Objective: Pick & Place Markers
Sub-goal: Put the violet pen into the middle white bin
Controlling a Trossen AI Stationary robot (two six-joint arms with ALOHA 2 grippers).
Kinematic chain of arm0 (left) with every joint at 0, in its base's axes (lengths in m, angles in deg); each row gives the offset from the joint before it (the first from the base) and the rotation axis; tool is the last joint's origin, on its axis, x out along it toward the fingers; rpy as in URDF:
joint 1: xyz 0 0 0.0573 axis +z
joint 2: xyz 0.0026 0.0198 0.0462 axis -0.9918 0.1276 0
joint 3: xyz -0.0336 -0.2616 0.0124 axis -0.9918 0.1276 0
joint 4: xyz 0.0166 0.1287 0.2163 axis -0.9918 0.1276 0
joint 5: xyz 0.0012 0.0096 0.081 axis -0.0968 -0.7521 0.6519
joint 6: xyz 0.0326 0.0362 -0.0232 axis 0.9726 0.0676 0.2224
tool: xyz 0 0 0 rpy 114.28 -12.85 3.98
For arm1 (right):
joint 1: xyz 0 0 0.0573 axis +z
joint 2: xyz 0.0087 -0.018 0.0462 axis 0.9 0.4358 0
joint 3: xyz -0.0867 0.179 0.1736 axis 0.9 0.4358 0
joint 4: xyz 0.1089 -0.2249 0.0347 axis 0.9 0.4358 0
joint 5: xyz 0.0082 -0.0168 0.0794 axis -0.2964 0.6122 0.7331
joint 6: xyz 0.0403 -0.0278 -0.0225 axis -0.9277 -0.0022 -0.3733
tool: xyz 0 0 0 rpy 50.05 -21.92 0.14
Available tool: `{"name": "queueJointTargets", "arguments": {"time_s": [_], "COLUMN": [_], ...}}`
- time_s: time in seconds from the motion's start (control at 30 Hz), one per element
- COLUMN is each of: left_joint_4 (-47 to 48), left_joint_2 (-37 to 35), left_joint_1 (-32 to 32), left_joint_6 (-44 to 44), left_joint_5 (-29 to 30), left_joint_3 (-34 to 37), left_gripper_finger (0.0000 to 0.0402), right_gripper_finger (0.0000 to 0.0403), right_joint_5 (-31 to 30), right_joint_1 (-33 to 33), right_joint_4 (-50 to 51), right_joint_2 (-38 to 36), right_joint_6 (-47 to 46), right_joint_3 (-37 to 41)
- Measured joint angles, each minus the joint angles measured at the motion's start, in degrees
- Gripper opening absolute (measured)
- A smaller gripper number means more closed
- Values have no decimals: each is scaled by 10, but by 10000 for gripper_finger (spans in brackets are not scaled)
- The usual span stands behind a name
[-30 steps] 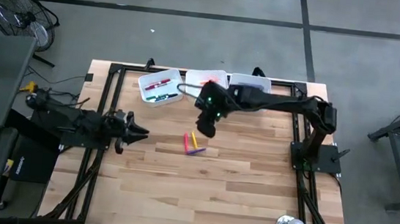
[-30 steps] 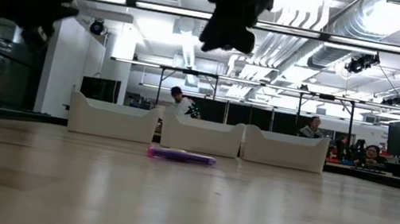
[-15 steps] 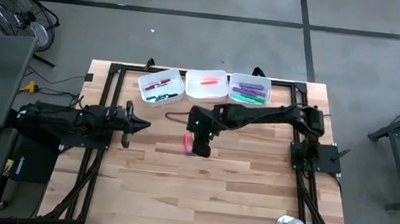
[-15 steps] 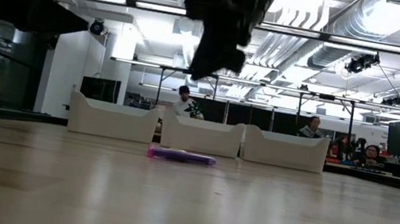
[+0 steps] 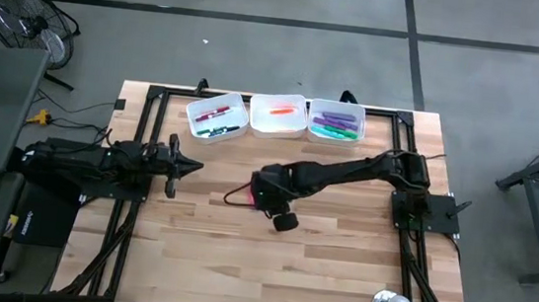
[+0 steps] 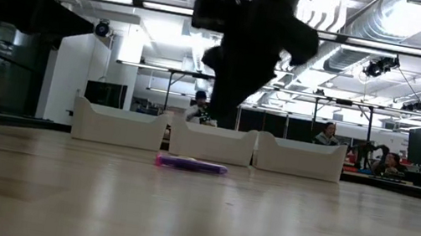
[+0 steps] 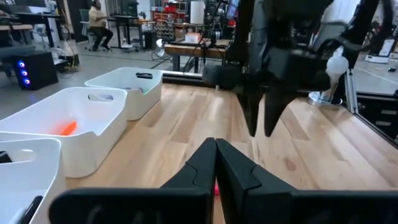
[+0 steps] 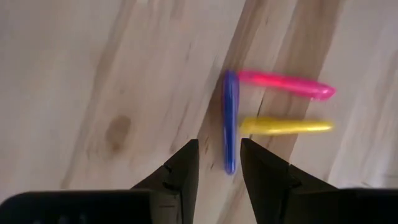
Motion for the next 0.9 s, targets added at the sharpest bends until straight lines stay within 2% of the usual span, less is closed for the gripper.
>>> {"name": "queueJointTargets", "arguments": {"time_s": [0.23,0.37,0.63,0.9], "left_joint_4": [0,1,1,-3], "left_joint_2": [0,0,0,0], "left_joint_1": [0,0,0,0], "left_joint_6": [0,0,0,0], "left_joint_5": [0,0,0,0], "left_joint_3": [0,0,1,1], "left_gripper_finger": [7,7,7,7], "right_gripper_finger": [110,129,182,185], "right_joint_5": [20,31,10,12], "right_joint_1": [-11,-21,-23,-29], "right_joint_4": [-25,-48,-88,-98], "right_joint_2": [1,2,6,30], "right_joint_6": [-4,-16,0,-3], "right_joint_3": [67,86,89,89]}}
